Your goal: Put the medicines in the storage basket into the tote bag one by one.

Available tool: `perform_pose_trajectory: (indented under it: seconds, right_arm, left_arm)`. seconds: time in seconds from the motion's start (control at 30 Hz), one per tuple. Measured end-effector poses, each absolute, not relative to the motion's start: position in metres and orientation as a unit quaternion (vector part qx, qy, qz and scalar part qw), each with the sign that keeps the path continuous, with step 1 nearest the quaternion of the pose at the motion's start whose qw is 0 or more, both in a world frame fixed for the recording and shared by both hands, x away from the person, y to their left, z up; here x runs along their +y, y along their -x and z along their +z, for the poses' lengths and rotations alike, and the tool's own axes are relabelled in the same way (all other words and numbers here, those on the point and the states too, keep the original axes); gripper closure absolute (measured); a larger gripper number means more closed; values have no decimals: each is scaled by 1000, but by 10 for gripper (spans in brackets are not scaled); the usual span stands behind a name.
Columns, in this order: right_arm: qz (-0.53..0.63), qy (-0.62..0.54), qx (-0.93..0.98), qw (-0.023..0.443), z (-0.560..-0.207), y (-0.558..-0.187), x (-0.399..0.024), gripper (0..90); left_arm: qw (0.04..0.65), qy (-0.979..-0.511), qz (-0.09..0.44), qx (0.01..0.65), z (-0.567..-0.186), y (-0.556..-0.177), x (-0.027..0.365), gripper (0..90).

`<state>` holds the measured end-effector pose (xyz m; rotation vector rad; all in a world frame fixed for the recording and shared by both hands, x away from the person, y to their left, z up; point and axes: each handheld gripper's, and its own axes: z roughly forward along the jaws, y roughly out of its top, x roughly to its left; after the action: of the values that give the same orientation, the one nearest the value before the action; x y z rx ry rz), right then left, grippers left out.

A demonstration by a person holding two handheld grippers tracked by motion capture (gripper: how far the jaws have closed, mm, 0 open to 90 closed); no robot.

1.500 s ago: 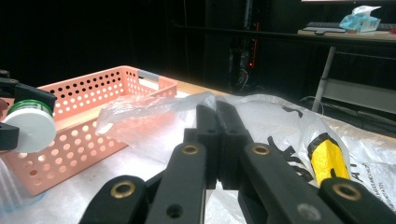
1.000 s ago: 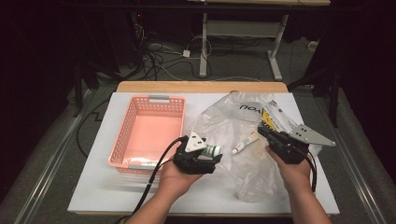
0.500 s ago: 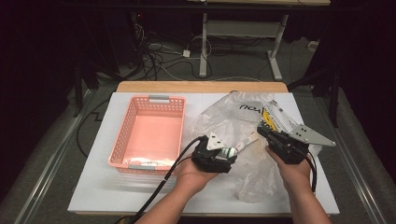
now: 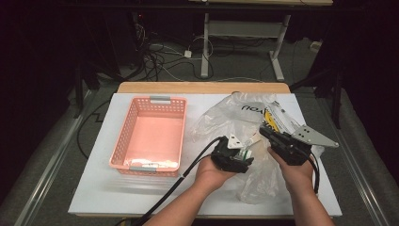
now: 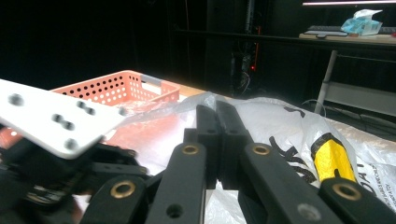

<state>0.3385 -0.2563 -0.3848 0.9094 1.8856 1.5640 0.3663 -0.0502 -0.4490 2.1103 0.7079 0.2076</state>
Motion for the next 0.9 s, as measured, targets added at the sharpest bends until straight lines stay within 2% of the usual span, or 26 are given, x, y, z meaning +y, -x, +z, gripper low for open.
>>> perform_pose_trajectory:
  seconds: [0.37,0.73,0.77,0.9]
  right_arm:
    - [581,-340,692,263,-385,-339,-260,900]
    - [580,-341,692,262,-386,-340,-262,900]
    - [579,-341,693,262,-386,-340,-262,900]
    - [579,-345,692,260,-386,-340,-262,900]
  left_arm:
    - [444,-848,69,280,-464,-390,-82,245]
    - [419,-868,75,254,-467,-403,-102,244]
    - [440,-852,67,275,-469,-402,-107,244]
    - [442,-855,76,261,-465,-403,-104,253]
